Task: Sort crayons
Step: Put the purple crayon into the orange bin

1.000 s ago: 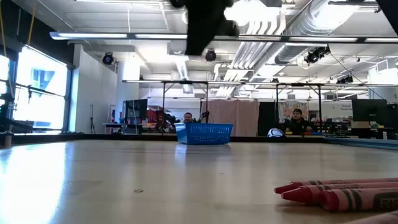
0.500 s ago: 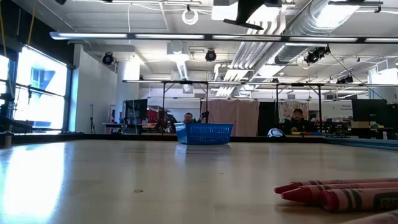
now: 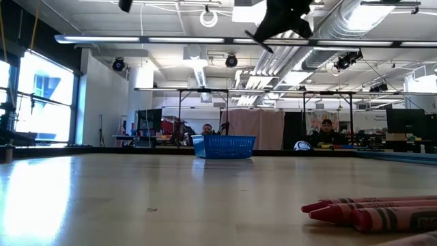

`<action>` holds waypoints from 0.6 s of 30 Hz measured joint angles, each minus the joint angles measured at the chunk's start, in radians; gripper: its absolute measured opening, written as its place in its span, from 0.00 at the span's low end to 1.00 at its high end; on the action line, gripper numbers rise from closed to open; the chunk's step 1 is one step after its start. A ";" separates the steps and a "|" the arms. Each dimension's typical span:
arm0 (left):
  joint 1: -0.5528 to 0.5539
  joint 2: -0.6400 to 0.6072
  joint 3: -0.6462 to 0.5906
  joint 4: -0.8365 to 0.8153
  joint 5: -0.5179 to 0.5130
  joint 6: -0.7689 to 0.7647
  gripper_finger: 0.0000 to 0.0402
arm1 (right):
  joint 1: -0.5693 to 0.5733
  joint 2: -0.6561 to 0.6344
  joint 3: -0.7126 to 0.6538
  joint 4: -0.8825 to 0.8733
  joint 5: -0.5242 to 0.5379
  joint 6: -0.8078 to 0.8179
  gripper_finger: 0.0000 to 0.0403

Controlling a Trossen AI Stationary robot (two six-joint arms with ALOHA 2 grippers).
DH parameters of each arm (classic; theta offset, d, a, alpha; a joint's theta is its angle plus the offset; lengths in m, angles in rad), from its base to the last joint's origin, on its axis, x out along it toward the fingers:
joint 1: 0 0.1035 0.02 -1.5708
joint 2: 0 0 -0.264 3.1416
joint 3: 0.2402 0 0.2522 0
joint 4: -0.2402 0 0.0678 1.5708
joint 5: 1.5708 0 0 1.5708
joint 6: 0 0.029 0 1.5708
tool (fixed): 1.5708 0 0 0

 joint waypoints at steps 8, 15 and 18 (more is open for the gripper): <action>0.082 0.164 0.000 0.188 0.136 -0.119 0.17 | 0.001 -0.107 -0.137 0.350 0.002 0.003 0.01; 0.126 0.255 0.000 0.321 0.256 -0.207 0.17 | 0.001 -0.115 -0.137 0.429 -0.004 -0.004 0.01; 0.137 0.271 0.000 0.322 0.285 -0.232 0.17 | 0.001 -0.115 -0.137 0.436 -0.009 -0.005 0.01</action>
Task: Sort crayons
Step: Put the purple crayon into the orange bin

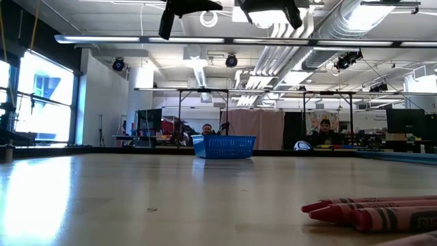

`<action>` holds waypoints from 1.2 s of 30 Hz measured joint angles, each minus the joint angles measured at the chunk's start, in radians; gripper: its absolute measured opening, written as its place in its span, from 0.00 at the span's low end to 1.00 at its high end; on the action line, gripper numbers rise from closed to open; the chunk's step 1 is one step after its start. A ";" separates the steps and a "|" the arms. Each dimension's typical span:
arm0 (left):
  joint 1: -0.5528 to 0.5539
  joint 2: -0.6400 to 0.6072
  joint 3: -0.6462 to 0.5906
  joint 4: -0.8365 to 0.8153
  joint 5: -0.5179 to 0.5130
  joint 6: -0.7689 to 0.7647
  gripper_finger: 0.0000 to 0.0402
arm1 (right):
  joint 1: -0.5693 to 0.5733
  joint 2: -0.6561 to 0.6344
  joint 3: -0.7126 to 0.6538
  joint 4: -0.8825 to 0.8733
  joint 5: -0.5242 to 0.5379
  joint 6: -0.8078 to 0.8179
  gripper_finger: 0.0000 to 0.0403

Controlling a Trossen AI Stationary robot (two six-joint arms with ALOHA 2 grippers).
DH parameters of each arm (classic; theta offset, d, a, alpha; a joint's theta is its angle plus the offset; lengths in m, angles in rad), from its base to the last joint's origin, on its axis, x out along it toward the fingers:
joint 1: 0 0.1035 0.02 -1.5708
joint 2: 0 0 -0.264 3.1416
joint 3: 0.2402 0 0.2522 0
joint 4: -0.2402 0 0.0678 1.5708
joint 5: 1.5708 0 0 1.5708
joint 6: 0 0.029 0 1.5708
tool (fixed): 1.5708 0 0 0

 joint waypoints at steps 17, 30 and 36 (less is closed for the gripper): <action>0.021 0.027 0.001 0.109 -0.001 0.059 0.42 | 0.048 0.009 0.000 0.162 -0.028 0.009 0.05; 0.021 0.027 0.003 0.155 0.049 0.042 0.41 | 0.068 0.087 0.001 0.294 -0.027 0.009 0.05; 0.020 0.027 0.005 0.149 0.055 0.065 0.38 | 0.069 0.100 0.001 0.325 -0.033 0.004 0.05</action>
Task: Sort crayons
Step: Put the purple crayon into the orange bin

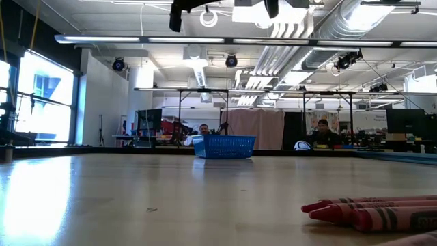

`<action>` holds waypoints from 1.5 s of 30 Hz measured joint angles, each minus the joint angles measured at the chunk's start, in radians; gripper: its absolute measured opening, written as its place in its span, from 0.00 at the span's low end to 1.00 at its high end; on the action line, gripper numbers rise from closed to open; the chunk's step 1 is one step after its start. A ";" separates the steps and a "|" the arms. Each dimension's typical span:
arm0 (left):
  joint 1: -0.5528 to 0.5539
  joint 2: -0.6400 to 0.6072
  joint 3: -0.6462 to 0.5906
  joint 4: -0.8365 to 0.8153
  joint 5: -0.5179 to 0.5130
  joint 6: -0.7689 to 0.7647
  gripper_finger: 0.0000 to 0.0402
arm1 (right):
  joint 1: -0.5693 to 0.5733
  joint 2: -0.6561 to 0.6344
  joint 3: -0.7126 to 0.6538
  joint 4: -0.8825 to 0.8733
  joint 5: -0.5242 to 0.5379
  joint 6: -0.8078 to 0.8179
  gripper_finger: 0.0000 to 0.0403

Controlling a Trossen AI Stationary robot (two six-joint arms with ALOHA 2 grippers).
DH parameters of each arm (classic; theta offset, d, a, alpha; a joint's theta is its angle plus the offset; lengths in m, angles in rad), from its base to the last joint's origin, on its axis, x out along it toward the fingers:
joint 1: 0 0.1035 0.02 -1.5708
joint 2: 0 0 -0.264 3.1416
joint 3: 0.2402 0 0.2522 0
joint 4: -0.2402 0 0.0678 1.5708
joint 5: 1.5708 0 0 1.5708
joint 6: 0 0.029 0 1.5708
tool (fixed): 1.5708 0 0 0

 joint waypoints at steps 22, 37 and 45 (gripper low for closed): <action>-0.002 -0.158 0.003 -0.255 0.056 -0.050 0.01 | -0.009 -0.127 0.000 -0.165 -0.130 -0.048 0.27; -0.526 -0.242 0.002 -0.924 0.453 -0.916 0.01 | 0.034 -0.233 0.000 -0.544 -0.150 0.024 0.25; -0.684 -0.115 0.001 -1.044 0.464 -1.162 0.02 | 0.025 -0.176 -0.001 -0.555 -0.118 0.037 0.25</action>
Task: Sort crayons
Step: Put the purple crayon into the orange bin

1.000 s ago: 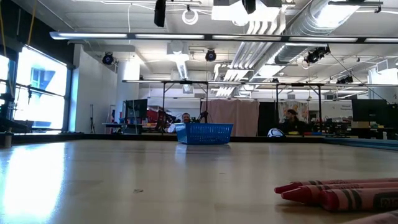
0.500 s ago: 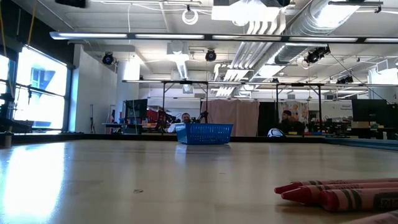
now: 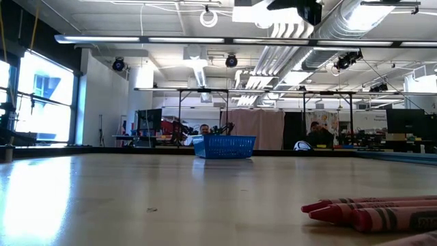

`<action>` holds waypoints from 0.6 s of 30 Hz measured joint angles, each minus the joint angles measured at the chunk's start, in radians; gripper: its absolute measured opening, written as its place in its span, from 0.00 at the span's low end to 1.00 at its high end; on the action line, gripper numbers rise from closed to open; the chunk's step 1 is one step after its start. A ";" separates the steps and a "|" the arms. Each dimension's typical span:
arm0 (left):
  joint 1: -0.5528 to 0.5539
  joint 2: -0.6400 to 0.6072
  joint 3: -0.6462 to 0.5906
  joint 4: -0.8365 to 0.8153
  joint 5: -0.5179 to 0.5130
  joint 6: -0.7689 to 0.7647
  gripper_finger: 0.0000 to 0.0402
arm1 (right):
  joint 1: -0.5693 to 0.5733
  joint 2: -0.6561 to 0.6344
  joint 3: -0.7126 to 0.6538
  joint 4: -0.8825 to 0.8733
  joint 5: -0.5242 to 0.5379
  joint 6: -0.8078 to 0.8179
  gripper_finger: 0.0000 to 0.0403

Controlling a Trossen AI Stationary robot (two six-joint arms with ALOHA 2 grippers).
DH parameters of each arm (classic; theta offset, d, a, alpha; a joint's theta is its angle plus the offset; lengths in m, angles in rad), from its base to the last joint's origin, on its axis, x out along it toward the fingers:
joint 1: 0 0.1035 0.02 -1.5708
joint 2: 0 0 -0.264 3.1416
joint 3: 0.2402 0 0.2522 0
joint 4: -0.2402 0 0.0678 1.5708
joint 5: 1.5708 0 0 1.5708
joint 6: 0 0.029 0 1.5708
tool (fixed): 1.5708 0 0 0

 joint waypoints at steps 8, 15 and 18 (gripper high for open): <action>-0.106 0.086 -0.001 0.004 0.071 -0.158 0.06 | 0.001 0.042 0.000 -0.014 -0.022 0.024 0.25; -0.127 0.124 -0.001 0.017 0.079 -0.198 0.13 | 0.001 0.042 0.000 -0.014 -0.014 0.030 0.25; -0.131 0.127 -0.001 0.026 0.083 -0.144 0.16 | 0.007 0.042 0.000 -0.024 -0.018 0.084 0.25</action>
